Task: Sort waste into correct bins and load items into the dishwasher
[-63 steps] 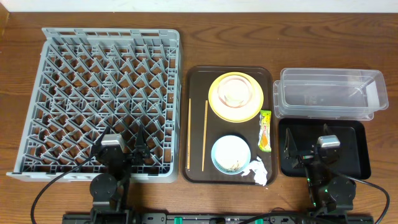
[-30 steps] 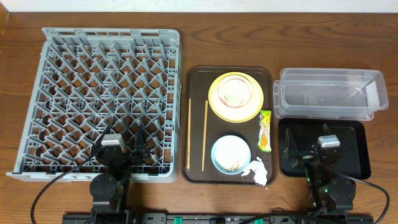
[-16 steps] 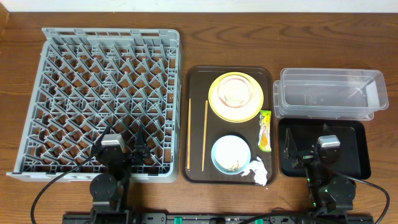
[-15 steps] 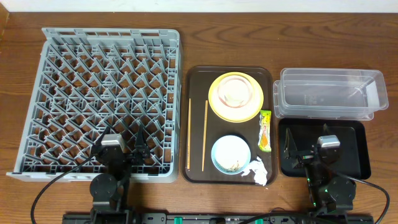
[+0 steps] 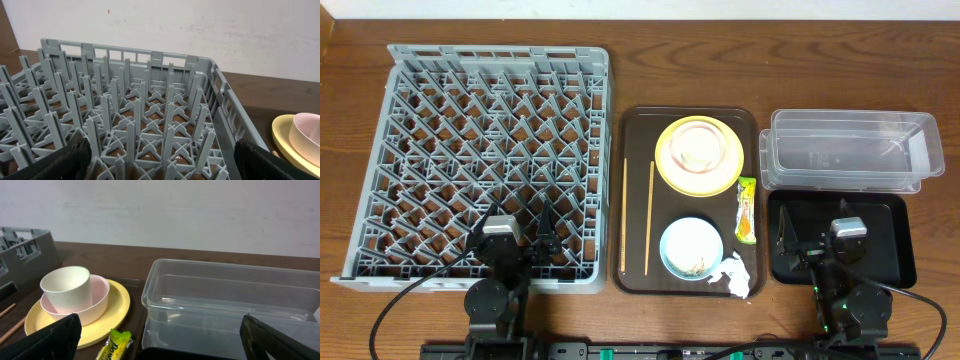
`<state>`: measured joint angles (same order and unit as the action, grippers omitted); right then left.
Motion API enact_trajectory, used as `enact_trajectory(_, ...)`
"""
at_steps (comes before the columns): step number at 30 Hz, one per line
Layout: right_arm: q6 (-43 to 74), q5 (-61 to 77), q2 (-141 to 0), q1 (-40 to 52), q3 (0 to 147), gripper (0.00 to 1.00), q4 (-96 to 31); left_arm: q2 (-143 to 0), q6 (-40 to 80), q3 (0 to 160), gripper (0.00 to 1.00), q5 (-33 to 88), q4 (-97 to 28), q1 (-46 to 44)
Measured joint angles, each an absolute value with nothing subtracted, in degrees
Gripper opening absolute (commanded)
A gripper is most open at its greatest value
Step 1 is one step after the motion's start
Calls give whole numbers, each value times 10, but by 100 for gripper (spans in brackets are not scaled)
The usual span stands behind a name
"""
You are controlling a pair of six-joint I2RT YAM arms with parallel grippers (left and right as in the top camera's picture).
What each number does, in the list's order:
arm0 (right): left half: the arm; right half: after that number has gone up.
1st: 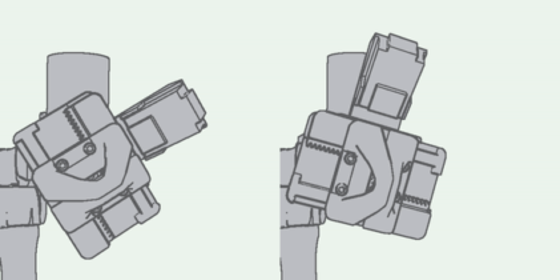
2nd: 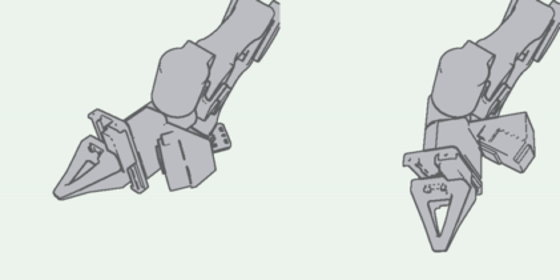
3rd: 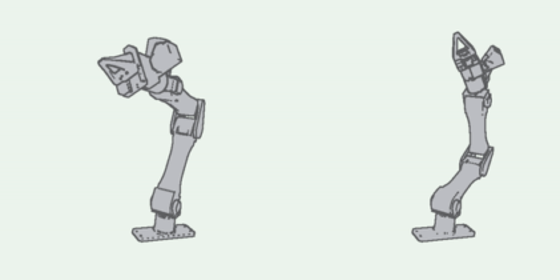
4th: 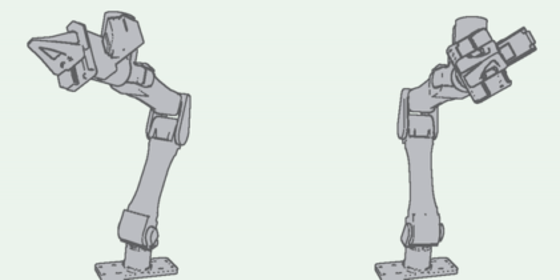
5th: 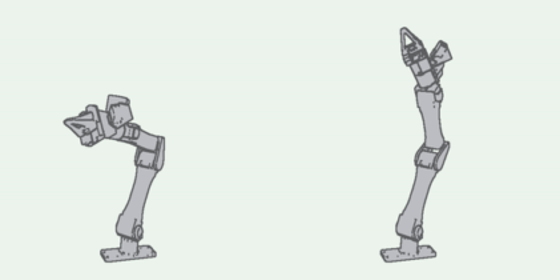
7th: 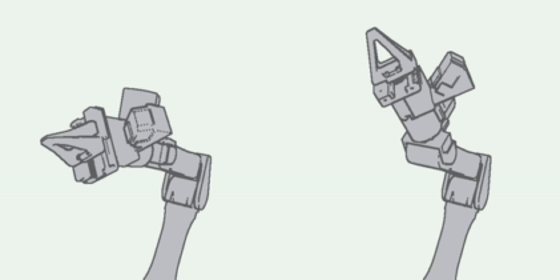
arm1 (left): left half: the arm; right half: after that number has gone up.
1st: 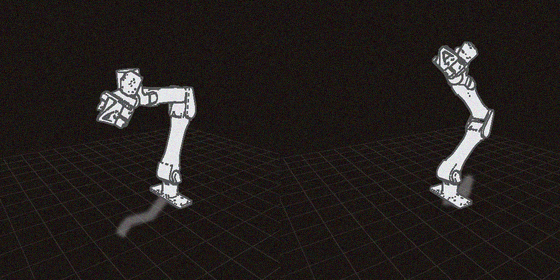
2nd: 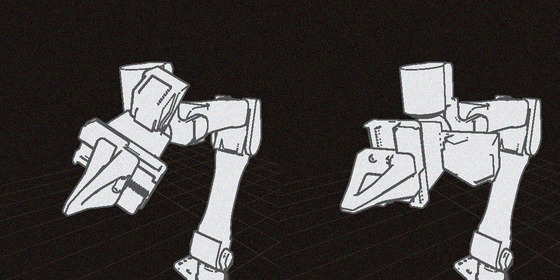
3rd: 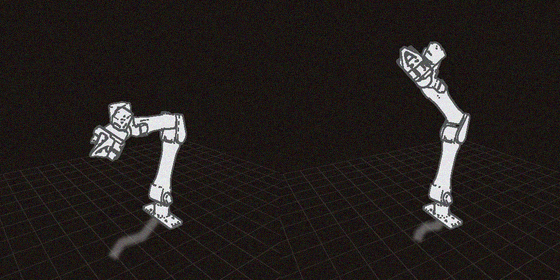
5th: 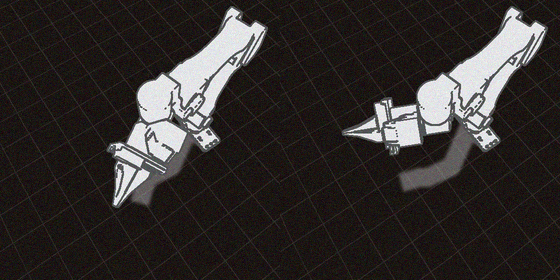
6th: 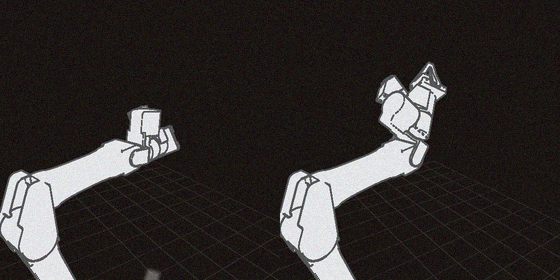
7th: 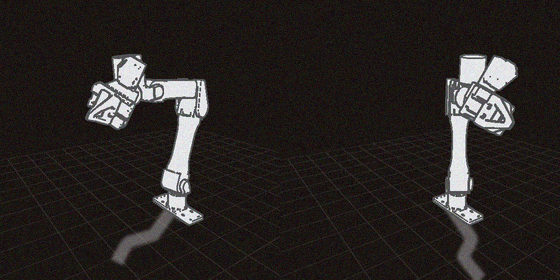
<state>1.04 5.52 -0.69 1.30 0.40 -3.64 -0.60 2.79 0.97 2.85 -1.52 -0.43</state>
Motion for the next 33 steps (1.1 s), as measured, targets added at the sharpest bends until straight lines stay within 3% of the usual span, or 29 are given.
enact_trajectory(33, 10, 55, -7, 13, 4, 99, -36, -6, 48, 10, 93, 29, -13, -4)
